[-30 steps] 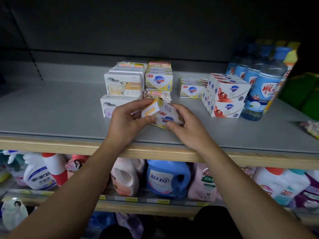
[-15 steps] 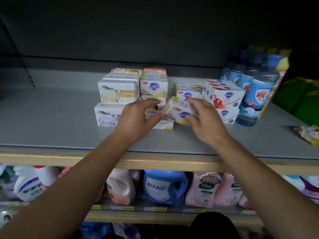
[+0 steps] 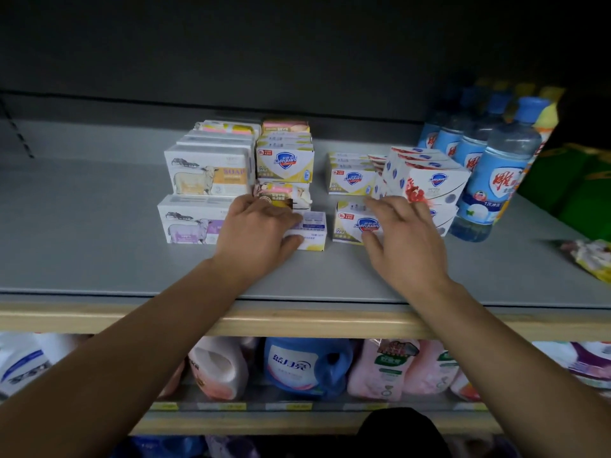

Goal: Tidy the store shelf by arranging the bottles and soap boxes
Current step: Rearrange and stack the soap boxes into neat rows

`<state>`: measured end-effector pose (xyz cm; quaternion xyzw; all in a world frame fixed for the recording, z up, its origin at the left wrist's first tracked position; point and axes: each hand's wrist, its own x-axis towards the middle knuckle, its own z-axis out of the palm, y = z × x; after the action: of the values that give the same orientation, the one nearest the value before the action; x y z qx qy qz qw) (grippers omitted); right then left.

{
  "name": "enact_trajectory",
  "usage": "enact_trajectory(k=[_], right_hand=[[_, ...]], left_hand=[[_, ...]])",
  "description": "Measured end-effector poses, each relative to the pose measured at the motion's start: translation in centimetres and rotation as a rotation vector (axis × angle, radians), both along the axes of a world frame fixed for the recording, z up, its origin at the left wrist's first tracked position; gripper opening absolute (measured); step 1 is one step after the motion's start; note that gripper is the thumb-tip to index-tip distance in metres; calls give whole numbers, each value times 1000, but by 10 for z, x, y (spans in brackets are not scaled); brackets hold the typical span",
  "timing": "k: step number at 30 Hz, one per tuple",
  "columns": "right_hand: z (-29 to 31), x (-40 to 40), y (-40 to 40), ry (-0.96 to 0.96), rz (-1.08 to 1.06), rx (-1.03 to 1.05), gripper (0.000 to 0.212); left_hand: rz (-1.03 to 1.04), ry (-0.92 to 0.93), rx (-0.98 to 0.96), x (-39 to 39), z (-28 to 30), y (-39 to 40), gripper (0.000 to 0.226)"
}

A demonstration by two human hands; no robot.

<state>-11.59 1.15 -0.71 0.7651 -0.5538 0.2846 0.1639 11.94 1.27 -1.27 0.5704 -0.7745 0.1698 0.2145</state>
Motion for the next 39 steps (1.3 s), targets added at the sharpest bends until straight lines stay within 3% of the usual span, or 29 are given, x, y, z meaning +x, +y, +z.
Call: enact_trajectory(k=[5,10,18,26,39], right_hand=[[-1,3,9,110,-98,37,54],[-11,10,1,-45,37,282,72],[-5,22,-58,-148,89,374,78],[-2,31,-112,-161,-49,408,82],[5,33,-120,-209,-53,512,89]], left_hand=[[4,16,-2,0,-2,-1,41],[20,28,6,-1,-2,-2,44],[26,32,-12,0,-3,-3,44],[18,57,-34,-1,-5,-5,43],[10,82,-47,-1,-6,-7,43]])
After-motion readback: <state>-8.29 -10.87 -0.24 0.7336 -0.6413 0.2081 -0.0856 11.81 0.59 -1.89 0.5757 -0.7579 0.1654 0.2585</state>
